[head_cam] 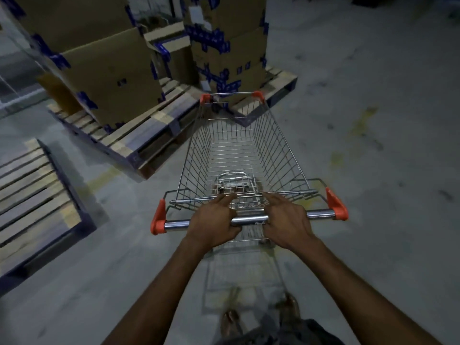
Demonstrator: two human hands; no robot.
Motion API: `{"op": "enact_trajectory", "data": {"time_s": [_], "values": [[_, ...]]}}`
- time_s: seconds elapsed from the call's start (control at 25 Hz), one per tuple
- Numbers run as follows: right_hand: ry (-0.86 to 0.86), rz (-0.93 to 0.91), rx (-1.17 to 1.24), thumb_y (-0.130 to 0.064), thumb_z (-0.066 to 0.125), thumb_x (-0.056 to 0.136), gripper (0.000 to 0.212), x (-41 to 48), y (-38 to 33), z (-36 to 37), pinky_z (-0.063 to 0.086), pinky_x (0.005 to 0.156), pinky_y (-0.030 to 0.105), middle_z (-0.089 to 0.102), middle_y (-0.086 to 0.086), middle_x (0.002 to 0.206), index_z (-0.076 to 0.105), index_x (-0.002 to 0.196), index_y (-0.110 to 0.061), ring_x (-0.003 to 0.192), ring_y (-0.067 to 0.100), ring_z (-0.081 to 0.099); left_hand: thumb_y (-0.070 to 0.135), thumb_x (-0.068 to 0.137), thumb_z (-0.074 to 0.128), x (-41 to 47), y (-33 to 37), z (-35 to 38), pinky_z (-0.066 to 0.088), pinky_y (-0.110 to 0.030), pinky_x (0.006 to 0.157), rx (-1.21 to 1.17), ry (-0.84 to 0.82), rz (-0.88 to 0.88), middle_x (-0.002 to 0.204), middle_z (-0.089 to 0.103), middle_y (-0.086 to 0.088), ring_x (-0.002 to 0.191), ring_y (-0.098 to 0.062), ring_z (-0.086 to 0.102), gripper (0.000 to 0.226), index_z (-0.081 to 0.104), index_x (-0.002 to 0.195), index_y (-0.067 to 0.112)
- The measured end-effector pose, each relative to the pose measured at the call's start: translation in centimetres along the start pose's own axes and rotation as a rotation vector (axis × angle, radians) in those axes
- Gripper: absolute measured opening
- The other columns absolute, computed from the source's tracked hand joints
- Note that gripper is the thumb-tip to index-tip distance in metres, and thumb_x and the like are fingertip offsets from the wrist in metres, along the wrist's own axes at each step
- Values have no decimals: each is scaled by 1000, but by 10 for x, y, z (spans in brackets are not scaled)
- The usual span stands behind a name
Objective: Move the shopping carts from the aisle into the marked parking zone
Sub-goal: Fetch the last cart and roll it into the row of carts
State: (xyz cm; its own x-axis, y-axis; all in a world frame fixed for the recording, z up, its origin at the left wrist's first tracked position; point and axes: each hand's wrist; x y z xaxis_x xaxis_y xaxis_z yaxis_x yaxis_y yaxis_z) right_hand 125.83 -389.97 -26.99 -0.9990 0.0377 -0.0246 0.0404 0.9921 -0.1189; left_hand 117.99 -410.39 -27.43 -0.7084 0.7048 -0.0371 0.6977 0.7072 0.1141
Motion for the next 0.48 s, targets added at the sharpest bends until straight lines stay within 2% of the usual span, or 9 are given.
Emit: {"op": "enact_trajectory", "data": {"time_s": [0.12,0.24,0.36,0.44,0.48], "values": [[13,54,-32,-28,74,62,27,-15,15,-3,58,74,37,62,4,142,80,85,-15,124,25,62,55,81,54,10,15,3,55,-41,89,25,-12,69,157,44,4,141,-22,45,42,77,97,24],[11,119,-91,-29,75,60,27,-29,30,-3,57,66,36,64,3,138,79,83,-16,115,26,65,53,83,58,22,32,4,56,-39,83,35,0,146,156,45,6,138,-18,48,37,78,95,24],[3,208,-113,-31,74,63,29,-44,48,-4,54,61,34,72,3,108,75,88,-16,91,26,69,50,83,62,38,54,2,55,-34,64,78,101,262,148,48,7,118,-15,57,29,75,89,25],[-10,273,-125,-33,67,70,27,-54,60,-11,53,64,32,72,1,89,72,93,-19,80,25,69,51,88,58,50,75,0,51,-33,63,129,55,295,129,57,4,99,-19,65,31,69,100,25],[-20,308,-129,-35,64,74,26,-58,68,-15,52,67,31,73,0,87,71,94,-21,80,25,70,52,91,54,55,87,-2,51,-33,65,144,16,274,117,63,1,92,-23,67,33,65,104,24]]}}
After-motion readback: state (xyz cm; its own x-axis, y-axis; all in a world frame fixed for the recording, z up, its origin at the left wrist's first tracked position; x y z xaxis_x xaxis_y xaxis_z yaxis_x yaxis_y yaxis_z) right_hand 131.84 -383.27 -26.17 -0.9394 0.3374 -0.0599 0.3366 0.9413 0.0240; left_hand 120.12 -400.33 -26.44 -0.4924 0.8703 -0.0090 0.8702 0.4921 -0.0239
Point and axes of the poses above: each hand's wrist, its own x-axis towards the middle knuckle, its own z-axis out of the palm, y = z × x
